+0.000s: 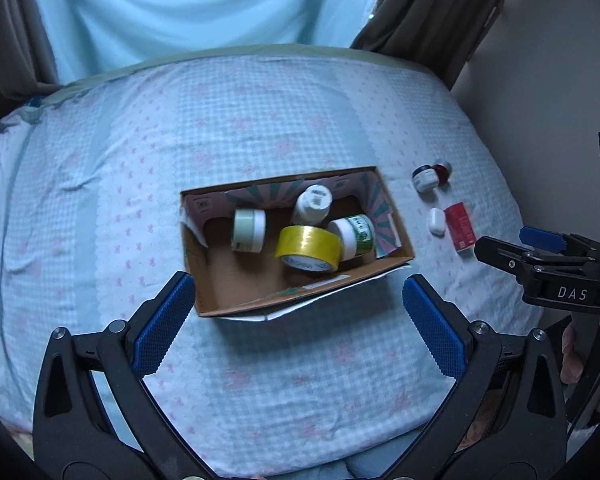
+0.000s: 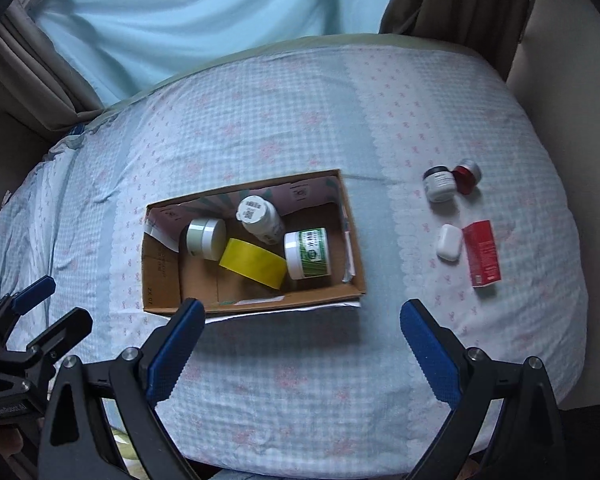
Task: Organize rigid objects
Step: 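Lift both tools out of the box toward the remaining items, then grasp the Metal DX jar with the left tool while the right tool grasps the red box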
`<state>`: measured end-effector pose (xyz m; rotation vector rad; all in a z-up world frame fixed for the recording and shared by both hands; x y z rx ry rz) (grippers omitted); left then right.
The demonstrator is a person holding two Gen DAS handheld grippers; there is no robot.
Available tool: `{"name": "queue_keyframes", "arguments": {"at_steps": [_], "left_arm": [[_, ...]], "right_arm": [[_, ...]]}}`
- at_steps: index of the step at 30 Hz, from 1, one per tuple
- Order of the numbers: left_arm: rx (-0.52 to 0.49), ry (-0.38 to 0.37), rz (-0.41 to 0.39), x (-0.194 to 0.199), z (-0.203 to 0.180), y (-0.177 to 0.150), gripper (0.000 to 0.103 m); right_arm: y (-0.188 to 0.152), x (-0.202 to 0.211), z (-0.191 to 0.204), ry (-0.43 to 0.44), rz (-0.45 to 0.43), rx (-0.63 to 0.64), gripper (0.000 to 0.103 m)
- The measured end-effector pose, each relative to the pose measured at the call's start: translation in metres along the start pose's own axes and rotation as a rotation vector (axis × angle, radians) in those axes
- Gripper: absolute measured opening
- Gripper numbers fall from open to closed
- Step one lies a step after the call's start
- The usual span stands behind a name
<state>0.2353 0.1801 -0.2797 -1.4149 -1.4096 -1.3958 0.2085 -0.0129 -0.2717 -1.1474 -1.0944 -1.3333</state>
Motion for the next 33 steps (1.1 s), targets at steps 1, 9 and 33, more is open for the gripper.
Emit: {"name": "queue_keyframes", "arguments": {"at_steps": [1, 9, 33], "left_arm": [[-0.015, 0.001, -0.019, 0.005, -0.01, 0.0, 0.103], [-0.072, 0.028, -0.074, 0.013, -0.094, 0.006, 0.103], [0.119, -0.009, 0.101, -0.124, -0.262, 0.09, 0.103]], "right_arm": [[-0.006, 0.007, -0.008, -0.013, -0.014, -0.007, 0.098], [-0.04, 0.046, -0.084, -0.108, -0.077, -0.045, 0.098], [-0.019, -0.003, -0.266, -0.032, 0.049, 0.088, 0.098]]}}
Point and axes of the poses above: each gripper's, at about its wrist camera, not at the fingertips, and x roughly against the way its jaws point, z to its left, y to its top, the point moved 9 cm from there along -x, roughly the way its jaws point, and after that the axes turned 14 degrees about z, right-handed, at the moved point
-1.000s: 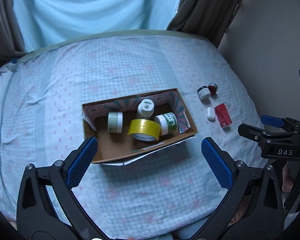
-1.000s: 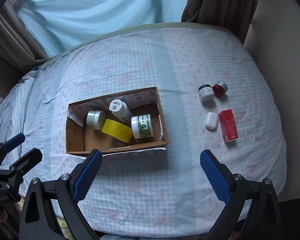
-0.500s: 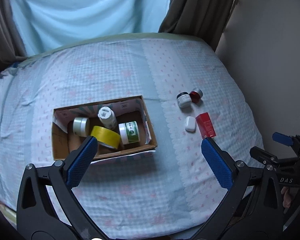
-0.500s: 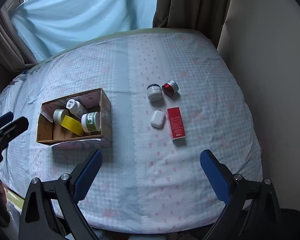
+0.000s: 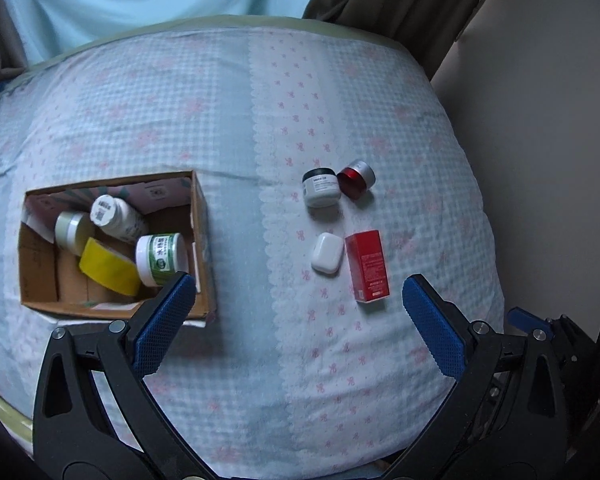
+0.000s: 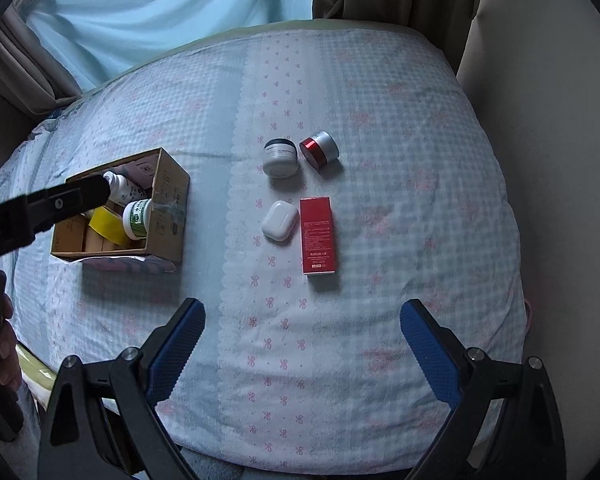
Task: Organize rigid objects
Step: 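Grasp the Metal DX jar with the left tool while the right tool grasps the red box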
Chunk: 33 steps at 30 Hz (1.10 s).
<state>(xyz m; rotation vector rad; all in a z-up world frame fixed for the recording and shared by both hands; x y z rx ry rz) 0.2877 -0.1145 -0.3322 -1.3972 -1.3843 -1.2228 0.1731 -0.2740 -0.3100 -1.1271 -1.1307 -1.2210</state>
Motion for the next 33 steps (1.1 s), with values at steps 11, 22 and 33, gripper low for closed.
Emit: {"name": "queue_keyframes", "arguments": {"at_steps": [11, 22, 33], "left_arm": [[-0.021, 0.025, 0.112, -0.105, -0.012, 0.09, 0.103], [-0.013, 0.05, 0.288, -0.221, -0.013, 0.133, 0.102], [0.021, -0.016, 0.376, -0.271, -0.014, 0.138, 0.069]], "right_arm": [[0.048, -0.088, -0.016, 0.0, 0.114, 0.009, 0.097], [0.076, -0.171, -0.027, -0.012, 0.224, -0.018, 0.085], [0.085, -0.211, -0.027, -0.014, 0.294, -0.008, 0.064]]}}
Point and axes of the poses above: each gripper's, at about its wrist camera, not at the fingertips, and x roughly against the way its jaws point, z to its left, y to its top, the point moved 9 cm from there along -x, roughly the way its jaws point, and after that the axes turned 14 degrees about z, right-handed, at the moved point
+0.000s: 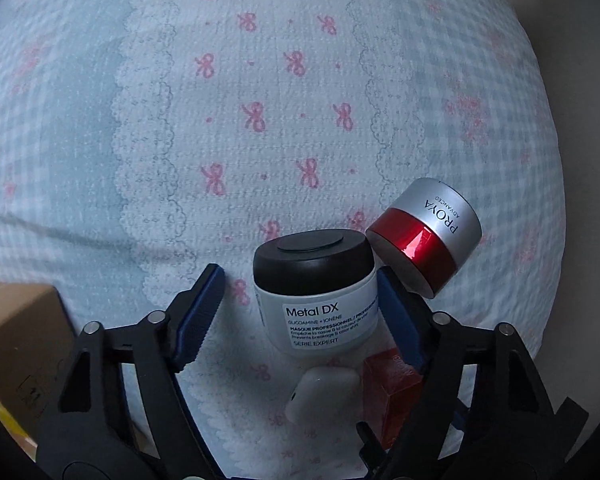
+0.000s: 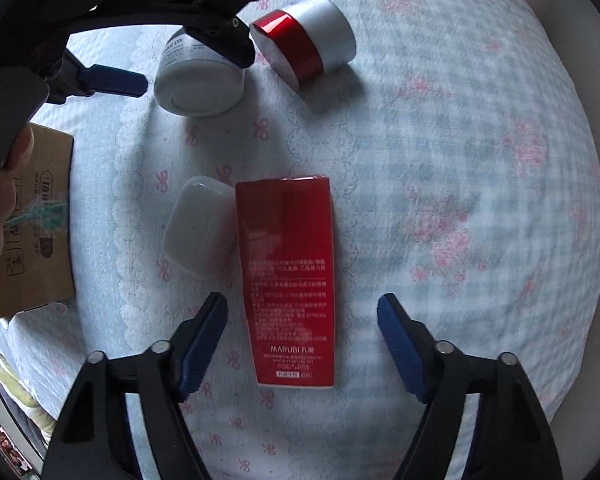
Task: Organize rigid objects
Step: 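Grasp the Metal DX jar with the left tool while the right tool grasps the red box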
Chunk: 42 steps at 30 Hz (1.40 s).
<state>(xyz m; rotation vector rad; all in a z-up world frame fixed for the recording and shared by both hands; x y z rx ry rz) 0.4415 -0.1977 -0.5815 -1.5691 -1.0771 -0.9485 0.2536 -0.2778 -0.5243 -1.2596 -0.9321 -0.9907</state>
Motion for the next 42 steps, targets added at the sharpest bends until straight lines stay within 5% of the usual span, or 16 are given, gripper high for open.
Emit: {"name": "queue_keyframes", "arguments": {"at_steps": [6, 22, 32, 42], "left_arm": [[-0.005, -0.034, 0.007, -0.008, -0.012, 0.004, 0.056], [-0.043, -0.037, -0.11, 0.042, -0.02, -0.025, 0.055], [-0.061, -0.071, -0.257, 0.133, -0.017, -0.082, 0.055], [-0.006, -0.101, -0.409, 0.233, 0.016, -0.172, 0.055]], "right_arm": [[0.01, -0.011, 0.005, -0.003, 0.041, 0.031, 0.042], [0.007, 0.008, 0.0, 0.076, -0.013, -0.03, 0.04], [-0.025, 0.079, -0.005, 0.14, -0.143, -0.044, 0.04], [-0.065, 0.177, 0.045, 0.167, -0.289, 0.017, 0.04]]}}
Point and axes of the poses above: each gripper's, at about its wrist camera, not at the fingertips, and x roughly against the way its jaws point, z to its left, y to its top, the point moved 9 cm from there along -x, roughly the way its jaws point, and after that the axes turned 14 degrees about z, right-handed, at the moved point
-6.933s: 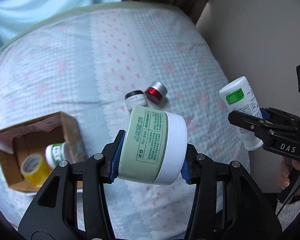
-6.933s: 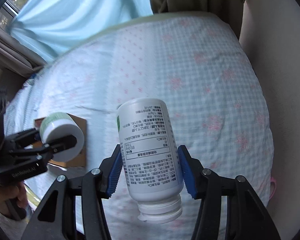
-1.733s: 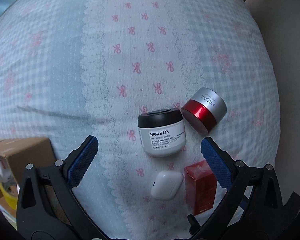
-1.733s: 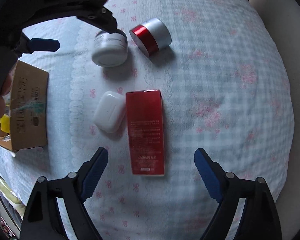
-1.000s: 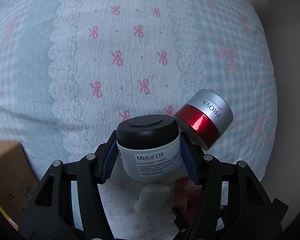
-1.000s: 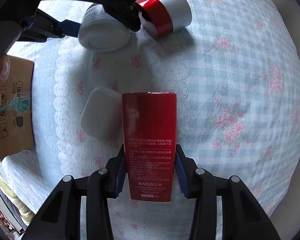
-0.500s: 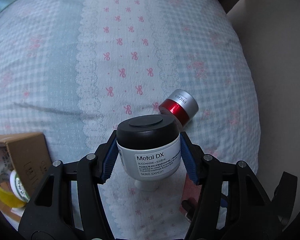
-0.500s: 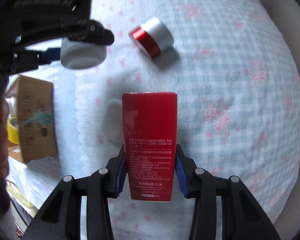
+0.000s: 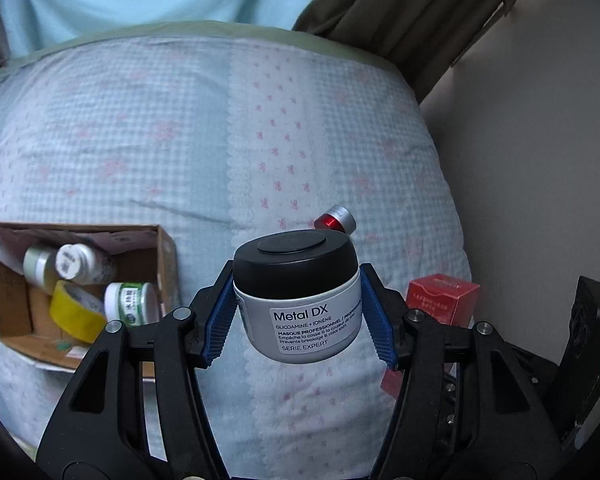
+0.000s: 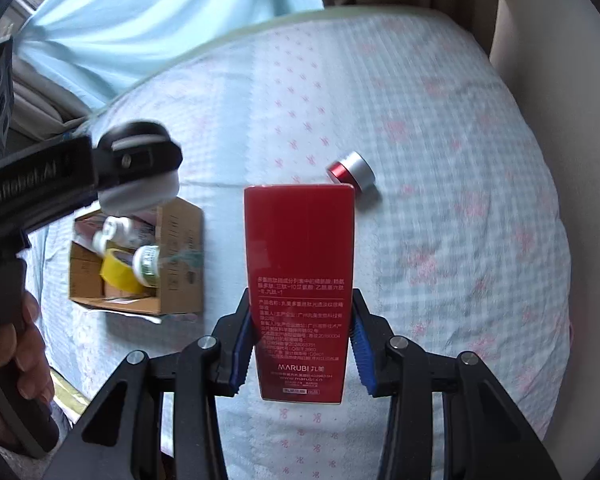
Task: Organize rigid objects
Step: 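Grasp the Metal DX jar with the left tool while the right tool grasps the red box, then carry the Metal DX jar and red box into the box and open both tools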
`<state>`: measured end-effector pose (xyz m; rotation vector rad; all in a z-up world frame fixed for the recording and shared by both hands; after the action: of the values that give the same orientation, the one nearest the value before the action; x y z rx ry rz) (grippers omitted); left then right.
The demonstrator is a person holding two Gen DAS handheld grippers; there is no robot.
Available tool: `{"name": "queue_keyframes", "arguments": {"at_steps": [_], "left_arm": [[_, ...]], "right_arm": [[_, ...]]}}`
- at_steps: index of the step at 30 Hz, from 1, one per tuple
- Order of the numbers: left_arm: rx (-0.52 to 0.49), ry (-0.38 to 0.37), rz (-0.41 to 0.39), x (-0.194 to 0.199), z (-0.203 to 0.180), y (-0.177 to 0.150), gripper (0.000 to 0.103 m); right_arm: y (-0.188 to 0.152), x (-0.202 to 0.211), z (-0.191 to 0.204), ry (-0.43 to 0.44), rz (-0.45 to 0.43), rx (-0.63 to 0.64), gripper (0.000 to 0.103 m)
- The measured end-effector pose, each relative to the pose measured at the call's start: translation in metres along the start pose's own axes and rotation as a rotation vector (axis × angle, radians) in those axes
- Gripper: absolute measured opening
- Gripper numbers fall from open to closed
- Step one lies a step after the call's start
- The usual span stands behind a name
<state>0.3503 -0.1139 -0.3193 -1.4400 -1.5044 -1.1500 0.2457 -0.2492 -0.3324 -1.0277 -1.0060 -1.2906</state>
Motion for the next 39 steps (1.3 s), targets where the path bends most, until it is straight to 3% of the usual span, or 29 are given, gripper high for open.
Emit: {"name": "queue_keyframes", "arguments": {"at_steps": [5, 11, 19, 29, 39], "left_arm": [[0.033, 0.039, -0.066, 0.054, 0.037, -0.027, 0.055], [0.099, 0.032, -0.125, 0.107, 0.089, -0.053, 0.055], [0.136, 0.003, -0.141, 0.15, 0.178, -0.081, 0.055], [0.056, 0.017, -0.034, 0.142, 0.292, -0.093, 0.055], [-0.02, 0.01, 0.099, 0.074, 0.353, -0.079, 0.055]], "right_arm": [[-0.001, 0.038, 0.042, 0.025, -0.059, 0.078, 0.04], [-0.004, 0.066, 0.1, 0.052, -0.1, 0.162, 0.04], [-0.016, 0.079, 0.194, 0.08, -0.118, 0.229, 0.04], [-0.009, 0.033, 0.292, 0.089, -0.088, 0.126, 0.04], [0.011, -0.05, 0.352, 0.105, 0.032, 0.048, 0.04]]}}
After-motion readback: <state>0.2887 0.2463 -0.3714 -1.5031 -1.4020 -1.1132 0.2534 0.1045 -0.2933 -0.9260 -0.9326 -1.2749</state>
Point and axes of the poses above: each gripper's, at about its wrist camera, not at the fingertips, and x roughly against the way its jaws point, z to its left, y to its top, the point moved 9 cm from there along -x, roughly the way its jaws point, and after that the axes turned 14 degrees about z, right-handed, at the moved point
